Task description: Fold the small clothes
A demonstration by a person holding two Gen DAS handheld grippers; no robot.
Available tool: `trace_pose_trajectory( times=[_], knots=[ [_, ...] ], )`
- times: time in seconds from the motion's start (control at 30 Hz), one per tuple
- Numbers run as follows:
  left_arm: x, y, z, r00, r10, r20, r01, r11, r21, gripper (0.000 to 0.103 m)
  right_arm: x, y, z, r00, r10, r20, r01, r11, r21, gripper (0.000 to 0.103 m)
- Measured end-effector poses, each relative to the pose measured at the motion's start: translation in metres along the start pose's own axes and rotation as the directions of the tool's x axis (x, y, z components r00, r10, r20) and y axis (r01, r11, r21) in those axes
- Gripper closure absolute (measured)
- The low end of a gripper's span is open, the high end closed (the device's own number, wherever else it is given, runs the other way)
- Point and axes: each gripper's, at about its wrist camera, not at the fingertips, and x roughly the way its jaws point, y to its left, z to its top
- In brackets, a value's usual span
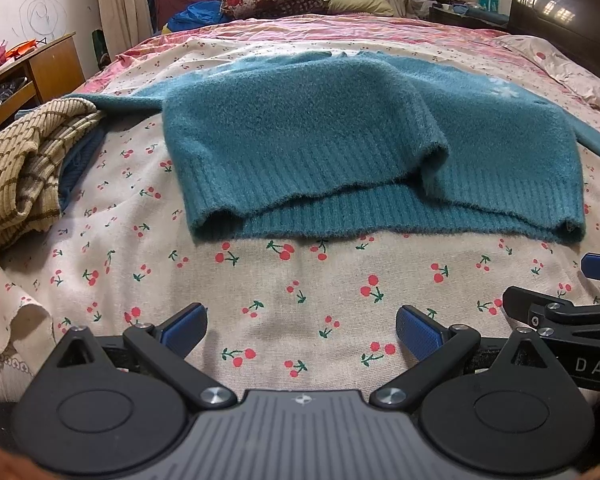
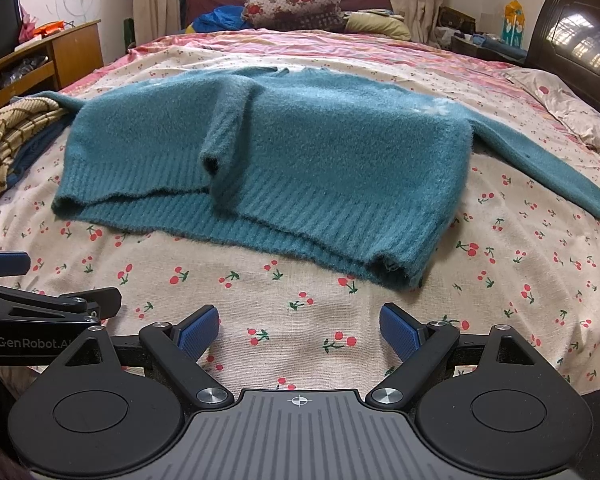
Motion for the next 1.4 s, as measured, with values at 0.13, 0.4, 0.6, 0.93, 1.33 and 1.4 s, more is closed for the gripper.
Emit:
trace_pose_trajectory(
  times=[0.13, 0.4, 0.6, 0.93, 1.33, 1.4],
  knots=[
    [0.000, 0.000, 0.000, 1.000, -0.001, 0.000, 0.001, 1.000, 0.000, 0.000, 0.000, 0.000, 0.000, 1.000, 0.000, 0.000, 0.000, 1.000, 0.000, 0.015],
    [0.000, -0.002, -0.001, 1.000, -0.005, 0.002, 0.005, 1.000, 0.001, 0.001, 0.000, 0.001, 0.000, 1.000, 0.001, 0.000, -0.001, 1.000, -0.004, 0.016],
    [0.000, -0.001, -0.001, 1.000, -0.010, 0.001, 0.010, 1.000, -0.002, 0.001, 0.000, 0.002, 0.000, 1.000, 0.002, -0.002, -0.002, 1.000, -0.007, 0.016],
    [-0.007, 0.010, 0.006, 0.997, -0.043, 0.070, 0.043, 0.999, -0.006, 0.000, 0.000, 0.002, 0.005, 1.000, 0.000, 0.015, 0.000, 1.000, -0.023, 0.018],
    [0.015, 0.051, 0.043, 0.992, 0.060, 0.113, -0.055, 0.997, -0.048, 0.000, 0.005, -0.049, 0.038, 0.995, -0.049, 0.082, 0.040, 0.993, 0.109, 0.023],
    [0.020, 0.057, 0.049, 0.990, 0.078, 0.119, -0.071, 0.996, -0.058, 0.000, 0.010, -0.062, 0.039, 0.995, -0.074, 0.066, 0.064, 0.987, 0.148, 0.023]
  ],
)
